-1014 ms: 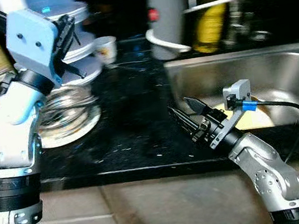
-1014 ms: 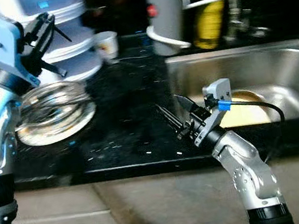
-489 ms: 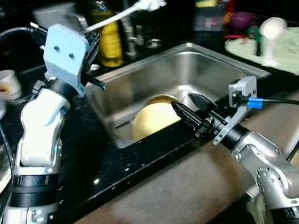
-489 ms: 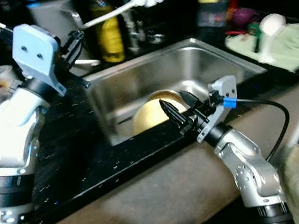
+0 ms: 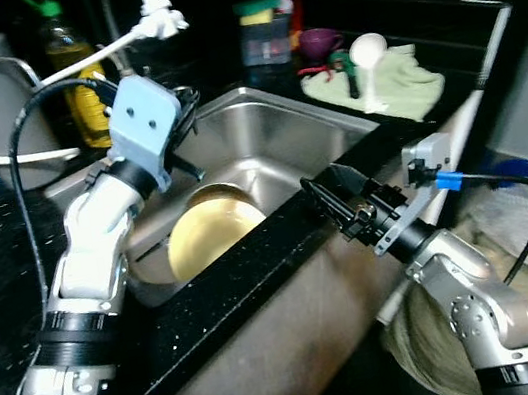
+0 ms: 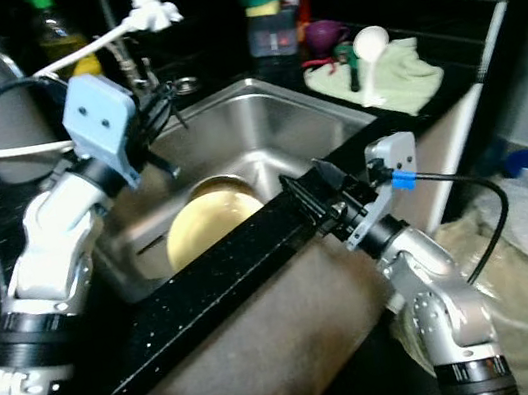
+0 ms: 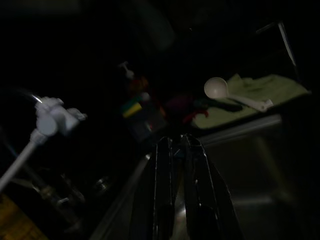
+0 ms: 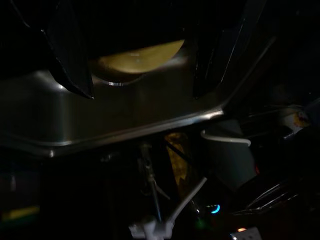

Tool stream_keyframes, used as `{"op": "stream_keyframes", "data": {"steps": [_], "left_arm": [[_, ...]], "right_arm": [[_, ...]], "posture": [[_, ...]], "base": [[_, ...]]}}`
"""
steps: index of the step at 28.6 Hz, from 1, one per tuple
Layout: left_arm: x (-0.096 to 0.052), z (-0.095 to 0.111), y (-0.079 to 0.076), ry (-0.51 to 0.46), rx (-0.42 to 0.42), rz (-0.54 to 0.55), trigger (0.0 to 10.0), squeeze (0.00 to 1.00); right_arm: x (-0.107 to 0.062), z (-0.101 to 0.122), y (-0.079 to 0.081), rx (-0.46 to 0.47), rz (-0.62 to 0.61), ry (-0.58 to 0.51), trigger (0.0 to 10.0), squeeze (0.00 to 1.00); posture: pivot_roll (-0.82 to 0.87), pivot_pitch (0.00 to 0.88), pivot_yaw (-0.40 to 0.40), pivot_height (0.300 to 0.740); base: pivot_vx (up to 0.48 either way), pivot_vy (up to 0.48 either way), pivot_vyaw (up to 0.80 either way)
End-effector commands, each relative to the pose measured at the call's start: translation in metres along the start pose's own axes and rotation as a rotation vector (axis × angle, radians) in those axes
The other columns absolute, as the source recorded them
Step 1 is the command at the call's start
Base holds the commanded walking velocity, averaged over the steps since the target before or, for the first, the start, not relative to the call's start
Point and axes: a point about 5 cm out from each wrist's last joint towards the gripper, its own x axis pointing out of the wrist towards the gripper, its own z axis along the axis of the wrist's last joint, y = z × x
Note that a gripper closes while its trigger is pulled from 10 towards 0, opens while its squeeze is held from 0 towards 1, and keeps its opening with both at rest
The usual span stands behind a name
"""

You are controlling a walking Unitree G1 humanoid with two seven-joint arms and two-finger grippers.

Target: Kitchen organization

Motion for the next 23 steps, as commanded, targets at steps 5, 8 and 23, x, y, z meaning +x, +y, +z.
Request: {"op": "stream_keyframes", "data": {"steps": [5,8,23], "left_arm": [[-0.001,-0.011,-0.005,0.034,0.005,-0.023,10.0,0.0],[-0.002,-0.02,-0.008,0.056,-0.042,-0.03,10.0,0.0],[-0.006,-0.046,-0.029,0.141,-0.231,-0.102,10.0,1.0]], "right_arm": [[0.001,0.0,0.003,-0.011,0.016,0.003,10.0,0.0],[0.001,0.0,0.004,-0.016,0.023,0.01,10.0,0.0],[-0.002,-0.012,0.021,-0.054,0.152,0.109,10.0,0.0]], "posture": [[-0.05,0.0,0.008,0.74],[-0.05,0.0,0.007,0.74],[-0.06,0.0,0.012,0.74]], "base": [[0.0,0.0,0.0],[0.0,0.0,0.0],[0.0,0.0,0.0]]}}
